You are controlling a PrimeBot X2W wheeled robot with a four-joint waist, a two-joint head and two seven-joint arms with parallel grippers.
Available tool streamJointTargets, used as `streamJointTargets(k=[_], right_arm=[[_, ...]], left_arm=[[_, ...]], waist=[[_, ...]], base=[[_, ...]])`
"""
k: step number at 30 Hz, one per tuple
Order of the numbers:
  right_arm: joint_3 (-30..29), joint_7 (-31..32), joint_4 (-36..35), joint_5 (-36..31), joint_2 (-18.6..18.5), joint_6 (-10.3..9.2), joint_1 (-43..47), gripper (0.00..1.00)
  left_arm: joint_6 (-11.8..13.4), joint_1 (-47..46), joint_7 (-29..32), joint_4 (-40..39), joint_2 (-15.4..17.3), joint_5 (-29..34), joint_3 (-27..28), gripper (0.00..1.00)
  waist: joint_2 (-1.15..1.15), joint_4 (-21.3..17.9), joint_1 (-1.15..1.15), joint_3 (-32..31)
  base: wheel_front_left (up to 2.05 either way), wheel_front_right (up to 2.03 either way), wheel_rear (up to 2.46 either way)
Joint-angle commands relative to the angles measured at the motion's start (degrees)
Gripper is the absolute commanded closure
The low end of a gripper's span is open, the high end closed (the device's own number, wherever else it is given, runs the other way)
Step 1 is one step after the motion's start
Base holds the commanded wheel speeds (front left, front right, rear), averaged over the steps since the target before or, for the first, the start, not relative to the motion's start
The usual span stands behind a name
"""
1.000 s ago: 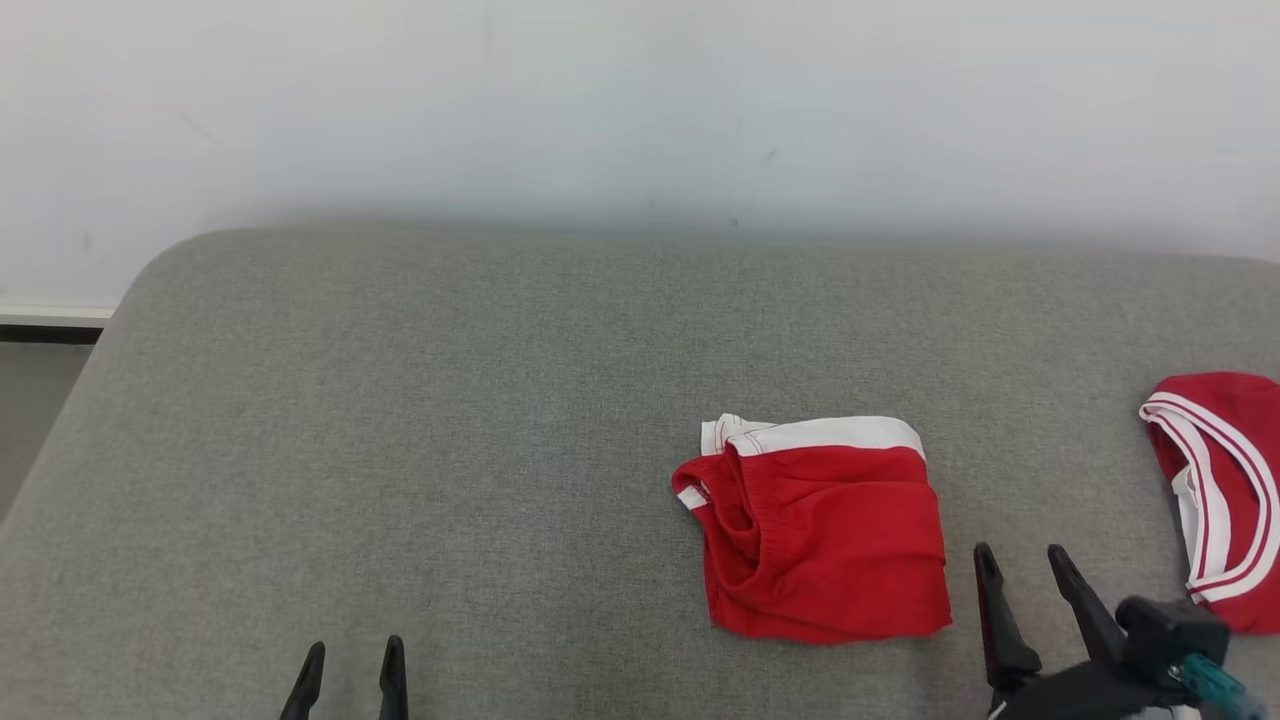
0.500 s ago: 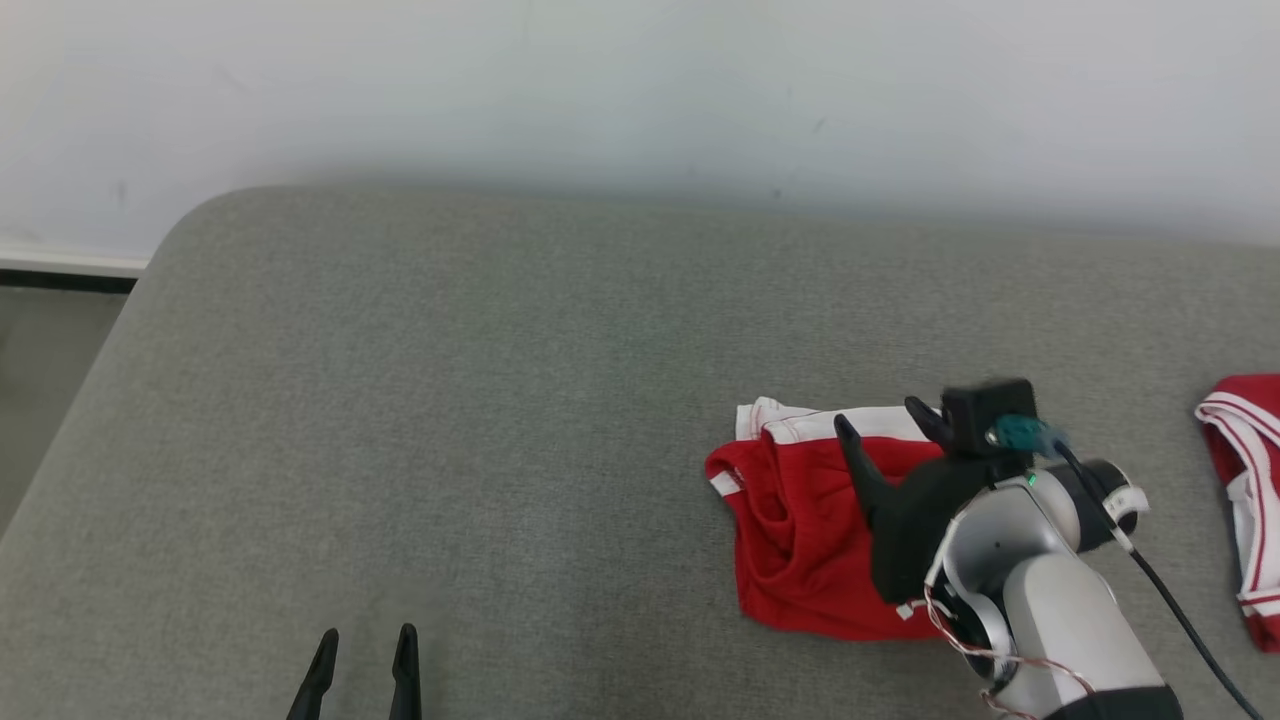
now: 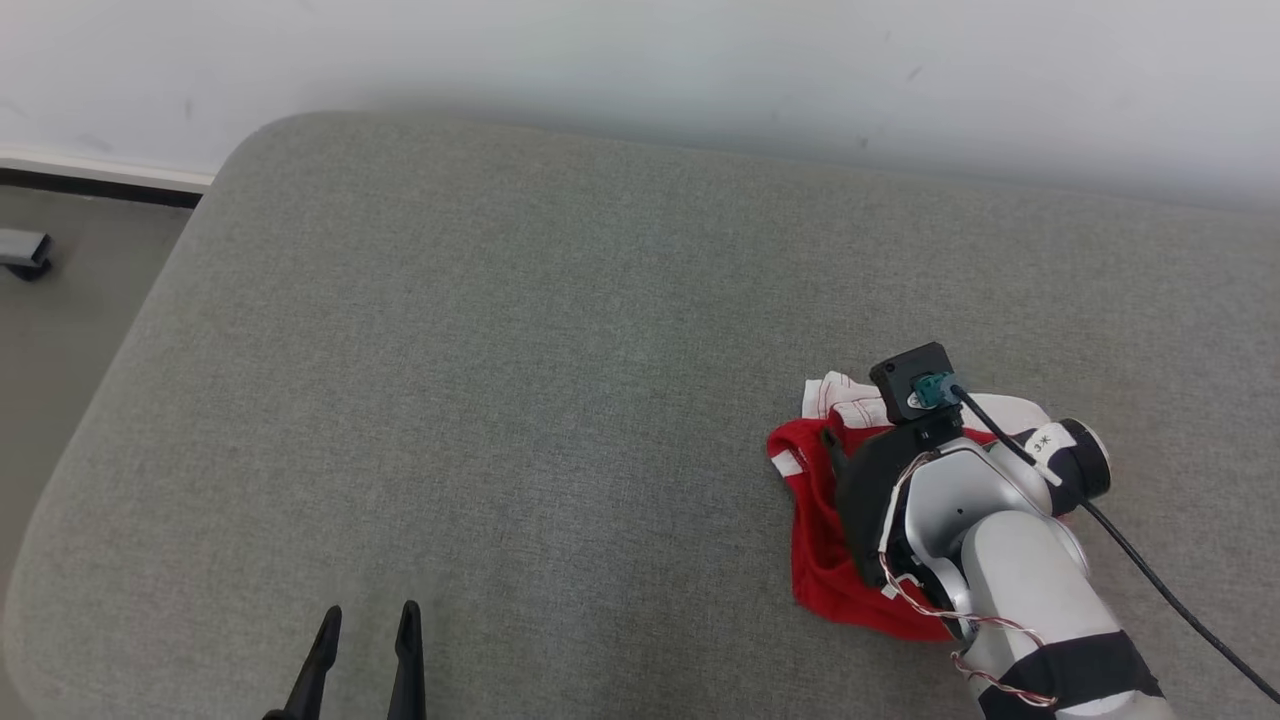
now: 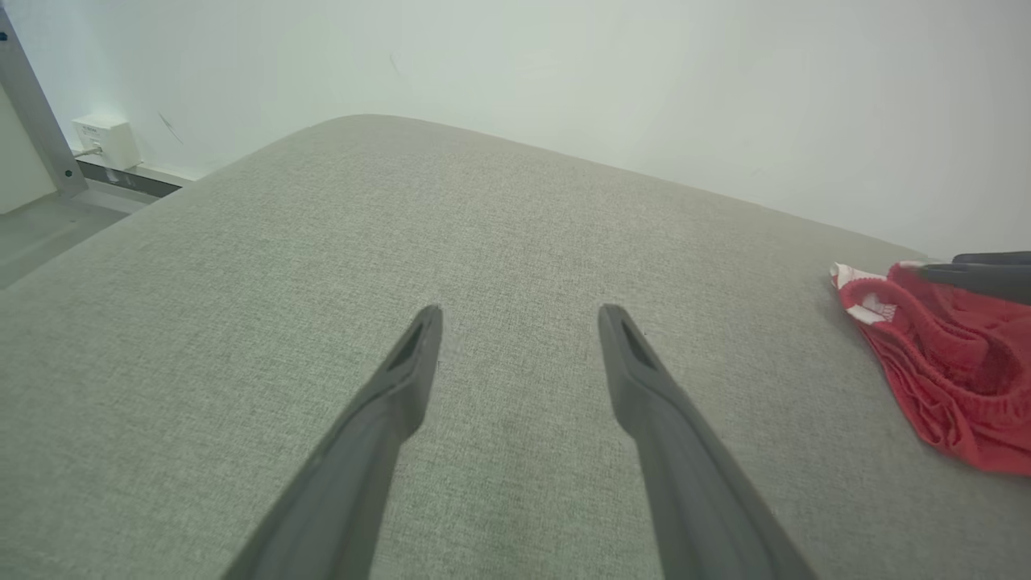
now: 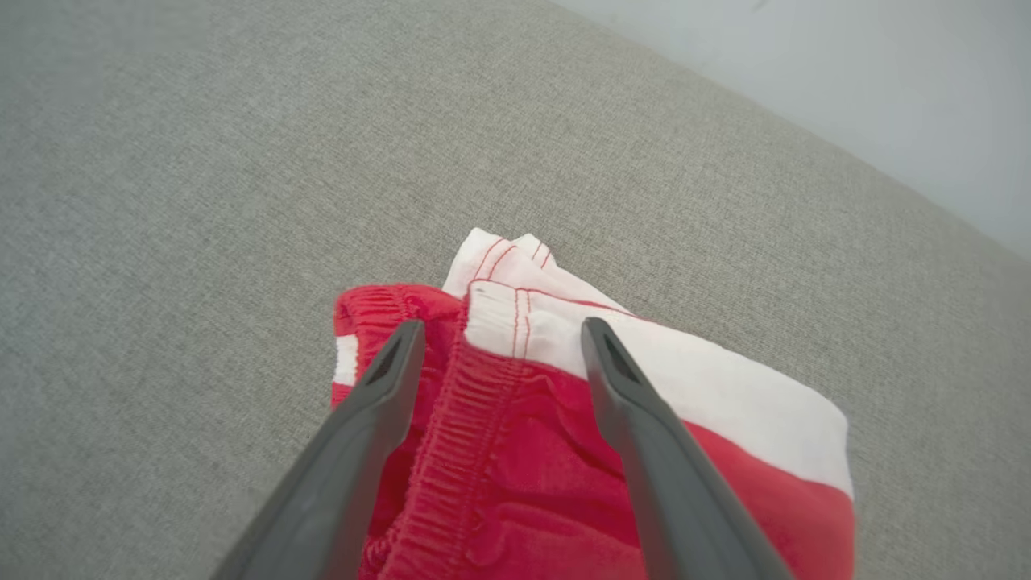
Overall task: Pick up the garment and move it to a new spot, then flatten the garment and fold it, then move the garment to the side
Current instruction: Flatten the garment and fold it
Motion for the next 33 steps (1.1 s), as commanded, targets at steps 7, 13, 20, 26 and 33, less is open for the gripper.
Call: streamJointTargets(k=[7, 13, 20, 26, 33], right_arm=[[0.5, 1.3, 0.4, -4.1, -0.1, -0.14, -1.2, 0.00], [-0.1, 1.8, 0.4, -5.7, -0.1, -0.14, -1.1, 0.35], [-0.3, 1.9, -0.3, -6.3, -0.1, -0.14, -0.7, 0.85], [-1.4, 2.4, -0.7, -5.9, -0.1, -0.14, -2.2, 1.00], [-3.8, 2.0, 1.0, -5.6, -0.1, -0.14, -4.4, 1.00]], left_arm=[[0.1, -1.2, -0.2, 0.0, -0.2, -0.3, -0.1, 0.00], [0.1, -1.4, -0.2, 0.1, -0.2, -0.5, -0.3, 0.00], [0.1, -1.6, -0.2, -0.1, -0.2, -0.8, -0.3, 0.00], [0.1, -2.2, -0.2, -0.2, -0.2, -1.2, -0.9, 0.00], [0.1, -3.4, -0.2, 0.2, -0.2, -1.7, -1.6, 0.00]], waist=[[0.00, 0.9, -0.01, 1.6], [0.00, 1.0, -0.01, 1.8], [0.00, 1.1, -0.01, 1.8], [0.00, 1.5, -0.01, 2.8], [0.00, 2.7, -0.01, 4.2]], base=[[0.00, 0.00, 0.00], [0.00, 0.00, 0.00], [0.00, 0.00, 0.00], [0.00, 0.00, 0.00], [0.00, 0.00, 0.00]])
